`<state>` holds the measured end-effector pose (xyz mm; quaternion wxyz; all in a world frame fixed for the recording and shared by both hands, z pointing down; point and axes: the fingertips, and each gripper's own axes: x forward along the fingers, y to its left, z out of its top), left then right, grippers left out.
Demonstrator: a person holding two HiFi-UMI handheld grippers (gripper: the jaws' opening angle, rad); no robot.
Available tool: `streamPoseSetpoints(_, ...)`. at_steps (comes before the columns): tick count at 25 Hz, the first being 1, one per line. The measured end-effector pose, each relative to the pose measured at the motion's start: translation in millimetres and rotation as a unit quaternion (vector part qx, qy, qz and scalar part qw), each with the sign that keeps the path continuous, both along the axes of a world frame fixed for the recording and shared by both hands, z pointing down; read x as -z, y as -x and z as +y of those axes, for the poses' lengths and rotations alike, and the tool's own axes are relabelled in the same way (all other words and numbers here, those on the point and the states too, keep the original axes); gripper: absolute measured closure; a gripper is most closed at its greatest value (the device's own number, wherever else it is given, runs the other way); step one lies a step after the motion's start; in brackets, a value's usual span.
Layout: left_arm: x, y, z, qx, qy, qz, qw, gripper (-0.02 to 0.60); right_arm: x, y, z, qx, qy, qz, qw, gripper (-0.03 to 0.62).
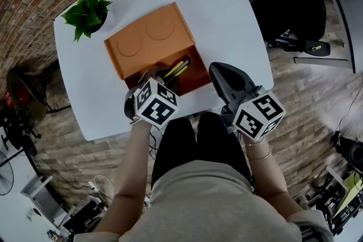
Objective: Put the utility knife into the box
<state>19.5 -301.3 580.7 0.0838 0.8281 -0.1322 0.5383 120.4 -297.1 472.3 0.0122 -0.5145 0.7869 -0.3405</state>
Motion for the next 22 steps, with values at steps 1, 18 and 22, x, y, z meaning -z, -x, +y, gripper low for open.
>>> streamPoseSetpoints(1,-1.2,-0.9,0.9,-0.002,0.002,-0.002,1.0,0.469,-0.6,0.9,0.2,0.004,0.001,0.004,1.0,0.595)
streamPoseSetpoints(18,-9.6,-2.6,0.6,0.0,0.004,0.009,0.9999,0.466,-12.7,11.3,2.3,0.019,0.018,-0.001,1.0,0.595)
streamPoseSetpoints(22,-1.7,-5.8,0.7,0.006,-0.007,0.03,0.9995,0.443,-10.9,14.5,5.6,0.025,0.018,0.001,1.0,0.595)
